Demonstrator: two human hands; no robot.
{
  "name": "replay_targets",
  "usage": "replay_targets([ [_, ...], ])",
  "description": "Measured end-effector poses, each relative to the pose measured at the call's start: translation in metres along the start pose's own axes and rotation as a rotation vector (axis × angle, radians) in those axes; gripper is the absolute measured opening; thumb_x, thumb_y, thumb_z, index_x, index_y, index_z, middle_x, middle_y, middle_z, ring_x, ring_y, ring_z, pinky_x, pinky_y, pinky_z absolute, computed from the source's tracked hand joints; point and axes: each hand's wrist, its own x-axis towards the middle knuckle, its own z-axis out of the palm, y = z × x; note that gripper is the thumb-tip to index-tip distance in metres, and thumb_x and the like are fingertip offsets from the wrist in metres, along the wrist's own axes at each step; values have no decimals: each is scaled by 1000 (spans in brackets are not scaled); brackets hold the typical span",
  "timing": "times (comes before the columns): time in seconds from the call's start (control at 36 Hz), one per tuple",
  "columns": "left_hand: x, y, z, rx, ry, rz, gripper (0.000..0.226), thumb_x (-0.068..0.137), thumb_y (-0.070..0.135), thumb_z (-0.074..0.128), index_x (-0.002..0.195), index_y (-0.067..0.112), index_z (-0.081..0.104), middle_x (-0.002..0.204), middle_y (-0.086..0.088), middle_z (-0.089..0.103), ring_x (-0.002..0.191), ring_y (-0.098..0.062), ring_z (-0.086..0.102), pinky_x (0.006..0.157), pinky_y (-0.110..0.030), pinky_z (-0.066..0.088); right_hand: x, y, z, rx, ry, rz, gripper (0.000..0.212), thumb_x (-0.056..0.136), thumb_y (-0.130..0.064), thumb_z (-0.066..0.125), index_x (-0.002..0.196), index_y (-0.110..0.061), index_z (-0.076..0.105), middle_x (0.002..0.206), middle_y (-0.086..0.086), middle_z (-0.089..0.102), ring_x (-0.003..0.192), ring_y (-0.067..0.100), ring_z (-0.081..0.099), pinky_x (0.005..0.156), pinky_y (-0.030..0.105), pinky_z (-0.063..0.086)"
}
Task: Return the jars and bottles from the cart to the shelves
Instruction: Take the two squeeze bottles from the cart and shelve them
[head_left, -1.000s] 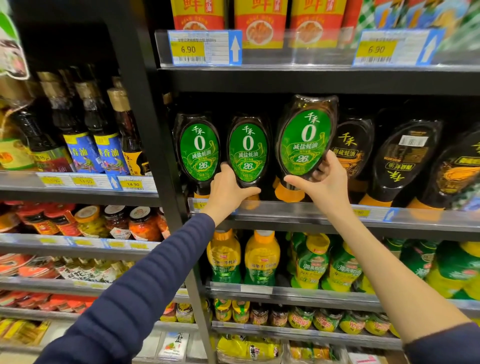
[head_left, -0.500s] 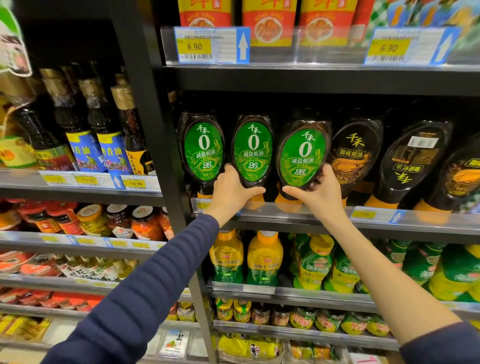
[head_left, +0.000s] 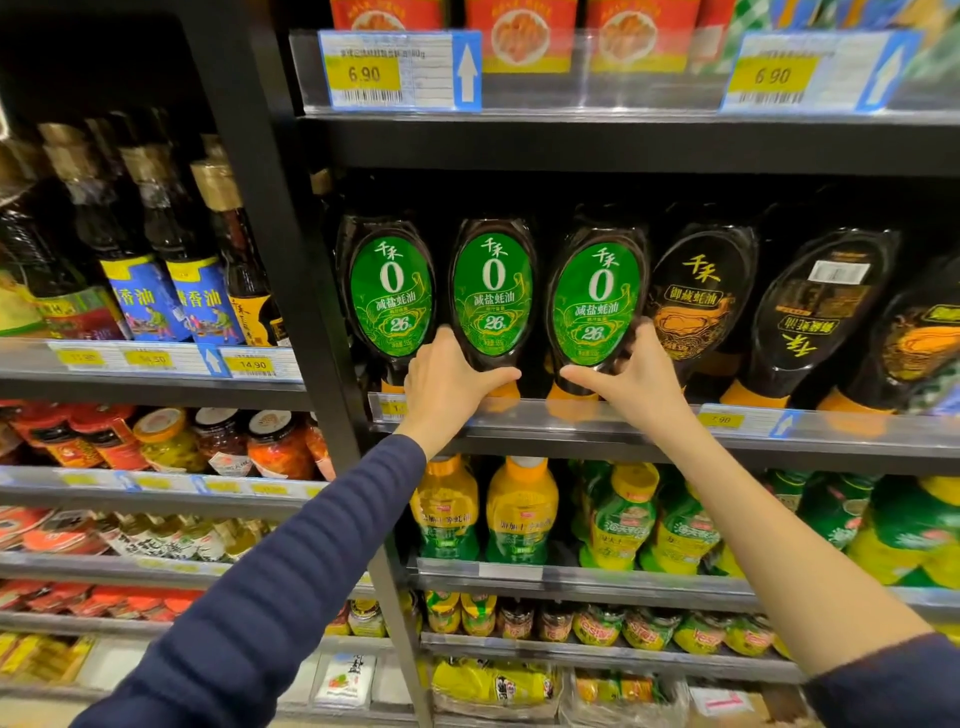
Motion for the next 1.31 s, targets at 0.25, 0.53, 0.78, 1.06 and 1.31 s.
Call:
replay_targets([
  [0.25,-4,4,-4,41,-4,-8,63,63,55,77,85,11,39,78,-5,50,86,-33,58,65,-36,38,-2,-2,1,-103,12,-21,82,66,-35,81,126,-1,36,128,16,57,120,29,53,99,45,47],
  [0.53,-7,5,-6,55,-25,2,63,65,58,74,90,8,46,79,-4,51,89,-32,57,68,-34,35,-8,-8,-2,-313,82,-30,92,56,-65,71,119,-4,42,112,15,66,109,33,59,84,48,52],
  [0.78,-11,6,-12,59,-26,-24,65,62,66,71,80,12,39,69,0,45,82,-33,59,67,-40,43,-5,-12,-9,-476,137,-35,84,51,-76,65,98,-7,56,92,11,69,92,29,64,70,38,54],
  [1.06,-31,1,-15,-242,57,-16,62,70,43,77,118,8,59,112,-6,67,104,-18,63,92,-34,51,11,-28,-31,-514,-58,6,72,52,-70,70,72,-1,65,62,10,67,68,21,66,65,39,56],
  [1.31,-69,36,7,-280,96,140,43,78,40,71,111,14,62,103,3,64,94,-12,59,84,-29,49,13,-87,-82,-539,-133,-146,41,62,-46,80,69,-7,68,59,3,67,60,19,68,64,31,57],
])
